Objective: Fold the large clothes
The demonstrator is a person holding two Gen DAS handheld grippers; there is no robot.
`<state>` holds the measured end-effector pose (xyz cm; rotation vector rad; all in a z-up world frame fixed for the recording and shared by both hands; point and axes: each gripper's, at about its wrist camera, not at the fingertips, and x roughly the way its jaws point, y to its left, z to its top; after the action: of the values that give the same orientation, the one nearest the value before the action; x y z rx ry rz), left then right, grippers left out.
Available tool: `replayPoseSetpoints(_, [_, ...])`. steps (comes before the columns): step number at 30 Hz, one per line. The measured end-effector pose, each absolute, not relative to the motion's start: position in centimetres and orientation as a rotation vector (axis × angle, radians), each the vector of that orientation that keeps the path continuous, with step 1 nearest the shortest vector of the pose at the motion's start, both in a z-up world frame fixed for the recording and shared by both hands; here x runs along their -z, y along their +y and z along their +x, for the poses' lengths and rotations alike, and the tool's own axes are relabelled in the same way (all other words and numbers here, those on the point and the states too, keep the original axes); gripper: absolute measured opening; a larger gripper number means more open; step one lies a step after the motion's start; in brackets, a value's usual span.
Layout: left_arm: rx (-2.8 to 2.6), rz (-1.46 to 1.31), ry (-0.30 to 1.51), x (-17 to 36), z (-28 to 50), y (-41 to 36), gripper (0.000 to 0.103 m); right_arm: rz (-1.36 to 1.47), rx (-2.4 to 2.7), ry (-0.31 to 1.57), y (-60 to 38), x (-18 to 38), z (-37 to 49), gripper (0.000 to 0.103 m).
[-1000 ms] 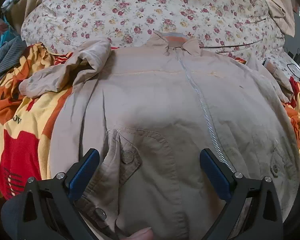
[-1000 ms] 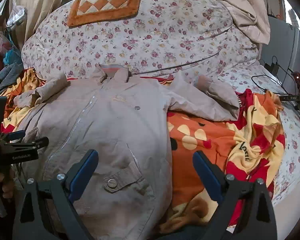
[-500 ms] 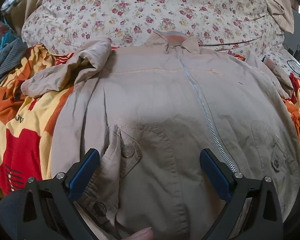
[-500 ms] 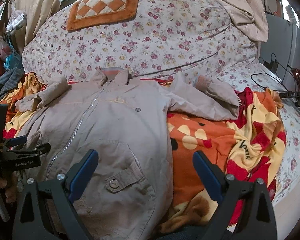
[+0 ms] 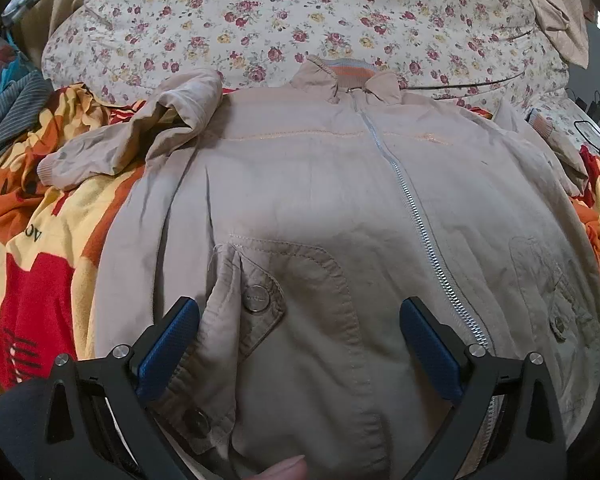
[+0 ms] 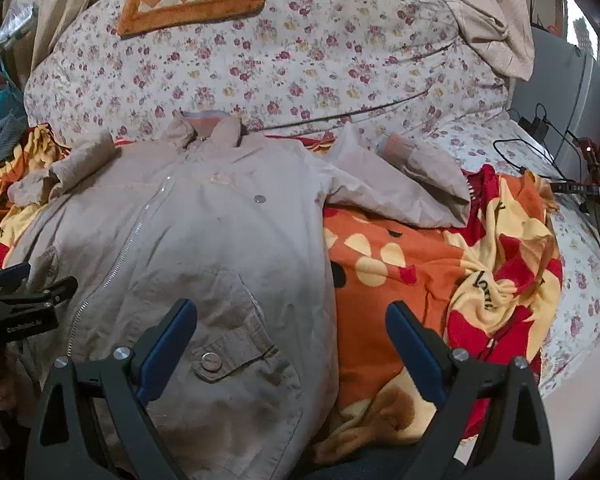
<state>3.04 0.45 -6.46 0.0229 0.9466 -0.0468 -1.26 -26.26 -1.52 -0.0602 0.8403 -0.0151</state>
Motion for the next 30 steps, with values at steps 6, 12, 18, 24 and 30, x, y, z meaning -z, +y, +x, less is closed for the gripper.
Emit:
replayPoseSetpoints(6, [0.047, 0.028, 0.936, 6.62, 3.02, 0.46, 0.099, -0.050, 0.024, 0.857, -26.47, 1.70, -1.09, 0.097])
replayPoseSetpoints(12, [0.046, 0.032, 0.932, 6.72, 2.94, 0.24, 0.099, -0.023, 0.038, 0.882, -27.00, 2.09, -0.74, 0.097])
replayPoseSetpoints(18, [0.047, 0.033, 0.933, 6.75, 2.91, 0.26, 0.099, -0.012, 0.045, 0.895, -27.10, 2.33, -0.53, 0.097])
replayPoseSetpoints(24, [0.047, 0.029, 0.932, 6.81, 2.82, 0.25, 0.099, -0.024, 0.050, 0.896, -26.93, 2.34, -0.42, 0.097])
replayPoseSetpoints(30, [0.048, 0.025, 0.933, 6.81, 2.76, 0.20, 0.099, -0.042, 0.052, 0.901, -26.49, 2.17, -0.26, 0.097])
